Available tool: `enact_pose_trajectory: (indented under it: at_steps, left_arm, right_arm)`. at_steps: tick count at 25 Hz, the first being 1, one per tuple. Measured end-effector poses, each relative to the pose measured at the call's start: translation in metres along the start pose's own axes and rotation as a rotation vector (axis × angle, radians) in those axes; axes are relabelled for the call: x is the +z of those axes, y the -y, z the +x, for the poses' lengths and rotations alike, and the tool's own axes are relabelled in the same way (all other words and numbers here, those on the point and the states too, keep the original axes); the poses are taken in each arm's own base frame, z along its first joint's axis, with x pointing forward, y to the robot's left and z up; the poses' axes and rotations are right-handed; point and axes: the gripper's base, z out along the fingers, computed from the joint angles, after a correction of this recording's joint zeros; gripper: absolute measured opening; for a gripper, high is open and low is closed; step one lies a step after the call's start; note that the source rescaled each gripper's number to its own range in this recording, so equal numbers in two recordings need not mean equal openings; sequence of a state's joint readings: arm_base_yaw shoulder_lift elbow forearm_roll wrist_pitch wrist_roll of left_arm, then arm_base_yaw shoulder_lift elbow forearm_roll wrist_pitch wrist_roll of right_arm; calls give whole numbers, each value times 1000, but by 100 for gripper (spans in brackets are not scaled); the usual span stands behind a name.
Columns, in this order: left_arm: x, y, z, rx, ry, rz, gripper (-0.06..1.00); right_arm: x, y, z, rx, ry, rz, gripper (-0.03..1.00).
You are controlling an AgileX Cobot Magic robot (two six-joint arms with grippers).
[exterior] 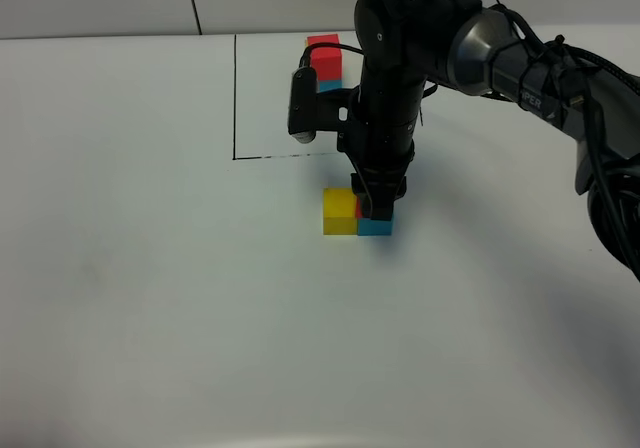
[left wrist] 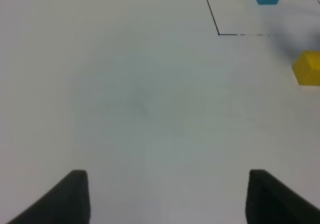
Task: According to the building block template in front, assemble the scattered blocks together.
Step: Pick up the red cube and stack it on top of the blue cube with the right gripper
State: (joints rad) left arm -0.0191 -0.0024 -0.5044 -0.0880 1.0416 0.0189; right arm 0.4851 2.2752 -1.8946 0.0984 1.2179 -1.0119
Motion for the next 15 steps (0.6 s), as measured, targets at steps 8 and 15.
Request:
enact_pose_trajectory:
  at_steps: [8,15]
  left_arm:
    - [0,0,0,0,0,0,41]
    - [0,0,0,0,0,0,41]
  right_arm:
    - [5,0,0,1,-5,-7,1]
    - [5,0,0,1,-5,-7,1]
